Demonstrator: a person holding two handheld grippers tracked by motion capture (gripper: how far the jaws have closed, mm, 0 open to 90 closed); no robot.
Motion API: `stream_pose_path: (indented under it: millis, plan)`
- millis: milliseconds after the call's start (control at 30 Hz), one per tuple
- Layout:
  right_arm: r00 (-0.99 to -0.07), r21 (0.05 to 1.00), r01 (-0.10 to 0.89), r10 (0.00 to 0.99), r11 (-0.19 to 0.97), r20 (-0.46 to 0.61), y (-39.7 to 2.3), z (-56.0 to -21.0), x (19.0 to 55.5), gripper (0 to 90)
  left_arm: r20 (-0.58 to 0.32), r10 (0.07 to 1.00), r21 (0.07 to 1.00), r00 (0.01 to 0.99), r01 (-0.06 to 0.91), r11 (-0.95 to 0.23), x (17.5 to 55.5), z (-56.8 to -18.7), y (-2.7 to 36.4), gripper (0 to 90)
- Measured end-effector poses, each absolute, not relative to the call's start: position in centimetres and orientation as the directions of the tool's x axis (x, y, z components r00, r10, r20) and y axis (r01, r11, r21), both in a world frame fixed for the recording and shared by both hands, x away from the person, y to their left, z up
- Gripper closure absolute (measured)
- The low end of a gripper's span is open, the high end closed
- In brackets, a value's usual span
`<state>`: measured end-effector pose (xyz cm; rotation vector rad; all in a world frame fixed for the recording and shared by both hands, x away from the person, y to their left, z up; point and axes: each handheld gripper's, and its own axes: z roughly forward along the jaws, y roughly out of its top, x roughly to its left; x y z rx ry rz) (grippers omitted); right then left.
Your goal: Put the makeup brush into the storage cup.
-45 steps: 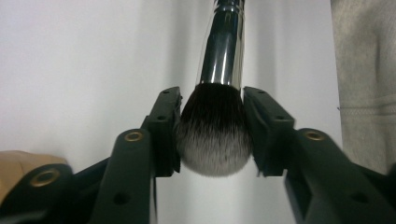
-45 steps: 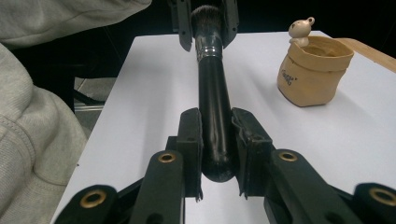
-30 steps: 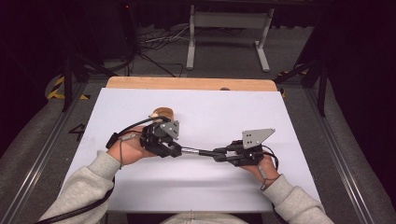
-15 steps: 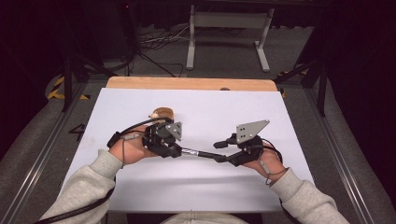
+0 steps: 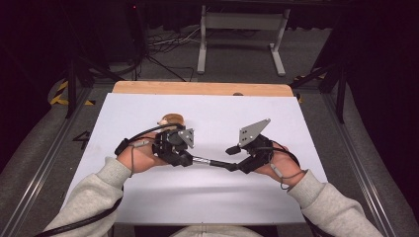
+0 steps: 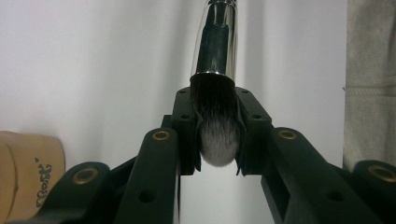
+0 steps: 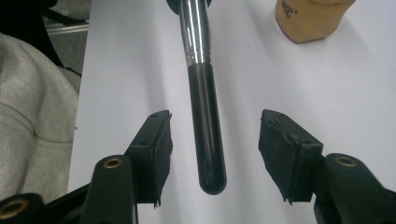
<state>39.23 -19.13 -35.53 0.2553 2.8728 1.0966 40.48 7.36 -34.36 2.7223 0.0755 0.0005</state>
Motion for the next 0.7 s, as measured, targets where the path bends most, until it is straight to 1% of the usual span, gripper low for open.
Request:
stream_pose_path:
  millis: [133,167,500,700]
  plan:
    - [-0.985,0.631,0.142,0.174,0.763,0.012,-18.6,-35.4,39.4,44.3,-0.011,0.048,0.399,0.999,0.048,-0.916,40.5,-34.3,7.3,73.7]
    - [-0.985,0.609,0.144,0.173,0.78,0.012,-18.3,-35.3,39.5,44.4,-0.008,0.041,0.395,0.999,0.041,-0.918,40.5,-34.3,7.2,73.7]
    - [-0.985,0.527,0.158,0.173,0.835,0.021,-16.9,-35.3,39.9,44.1,-0.006,0.037,0.382,0.999,0.037,-0.924,40.5,-34.2,6.9,73.7]
    - [-0.985,0.493,0.16,0.171,0.855,0.024,-16.4,-35.5,40.1,44.1,-0.005,0.037,0.373,0.999,0.036,-0.927,40.5,-34.3,6.8,73.7]
